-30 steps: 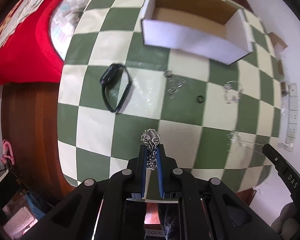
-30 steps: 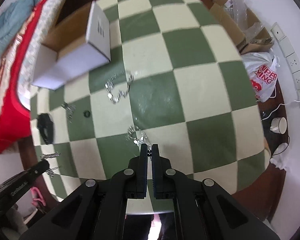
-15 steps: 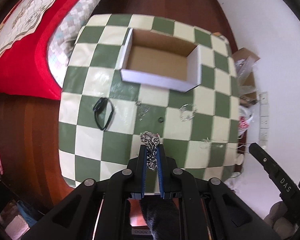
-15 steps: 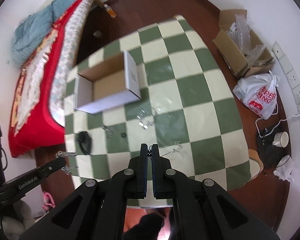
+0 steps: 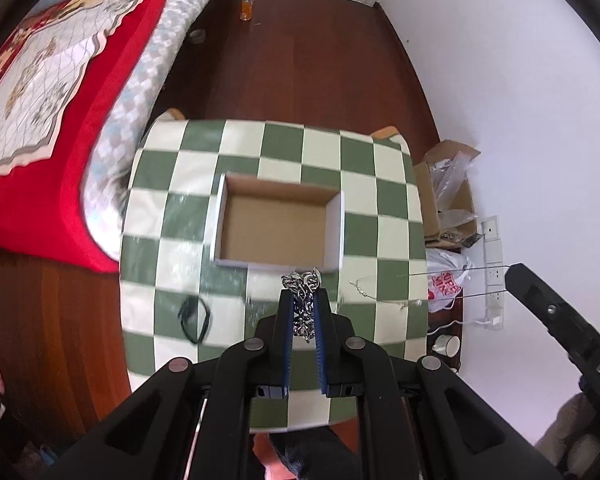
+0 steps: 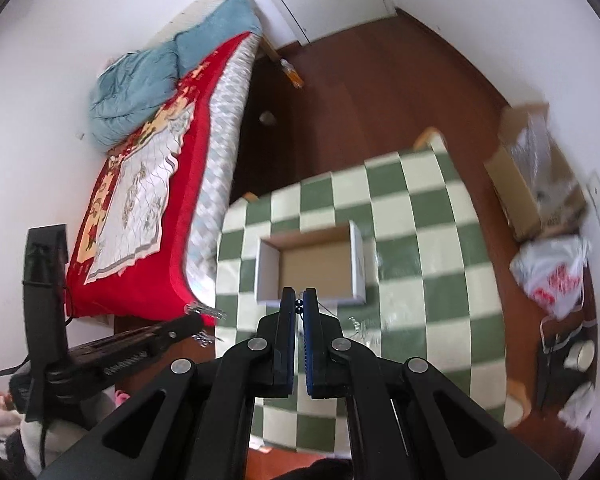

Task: Organize jewelry
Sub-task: 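Carry both pieces into the white box and open both grippers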

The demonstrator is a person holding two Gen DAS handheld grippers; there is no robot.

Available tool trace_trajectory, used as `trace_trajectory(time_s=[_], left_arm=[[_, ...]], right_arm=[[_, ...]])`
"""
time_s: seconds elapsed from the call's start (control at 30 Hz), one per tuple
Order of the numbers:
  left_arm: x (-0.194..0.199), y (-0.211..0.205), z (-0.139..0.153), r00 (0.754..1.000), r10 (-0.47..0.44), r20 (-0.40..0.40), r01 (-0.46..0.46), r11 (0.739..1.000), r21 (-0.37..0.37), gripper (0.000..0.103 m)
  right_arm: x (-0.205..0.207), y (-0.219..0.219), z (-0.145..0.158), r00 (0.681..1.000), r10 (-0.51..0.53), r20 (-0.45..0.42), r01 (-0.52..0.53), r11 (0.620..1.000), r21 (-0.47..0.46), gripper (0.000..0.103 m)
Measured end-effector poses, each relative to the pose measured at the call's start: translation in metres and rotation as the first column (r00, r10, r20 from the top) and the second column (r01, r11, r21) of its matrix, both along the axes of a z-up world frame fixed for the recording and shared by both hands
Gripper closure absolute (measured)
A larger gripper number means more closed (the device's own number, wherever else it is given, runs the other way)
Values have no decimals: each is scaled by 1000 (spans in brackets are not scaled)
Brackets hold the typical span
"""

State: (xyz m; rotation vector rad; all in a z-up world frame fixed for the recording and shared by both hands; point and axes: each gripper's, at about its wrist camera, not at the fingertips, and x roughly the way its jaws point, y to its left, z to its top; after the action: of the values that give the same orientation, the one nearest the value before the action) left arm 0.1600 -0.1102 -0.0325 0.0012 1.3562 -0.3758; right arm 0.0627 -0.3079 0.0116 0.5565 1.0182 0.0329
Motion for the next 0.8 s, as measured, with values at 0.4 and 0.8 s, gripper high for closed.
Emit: trace_trajectory(time_s=[0.4, 0.8], left_arm=[[91, -10, -61, 998, -22, -64, 23, 1000, 5, 96], [115, -11, -134, 981, -14, -192, 20, 999, 27, 96]], right_arm=[[82, 22, -22, 998, -31, -48, 30, 999, -23, 100], [121, 27, -91, 983, -72, -168, 68, 997, -28, 99]])
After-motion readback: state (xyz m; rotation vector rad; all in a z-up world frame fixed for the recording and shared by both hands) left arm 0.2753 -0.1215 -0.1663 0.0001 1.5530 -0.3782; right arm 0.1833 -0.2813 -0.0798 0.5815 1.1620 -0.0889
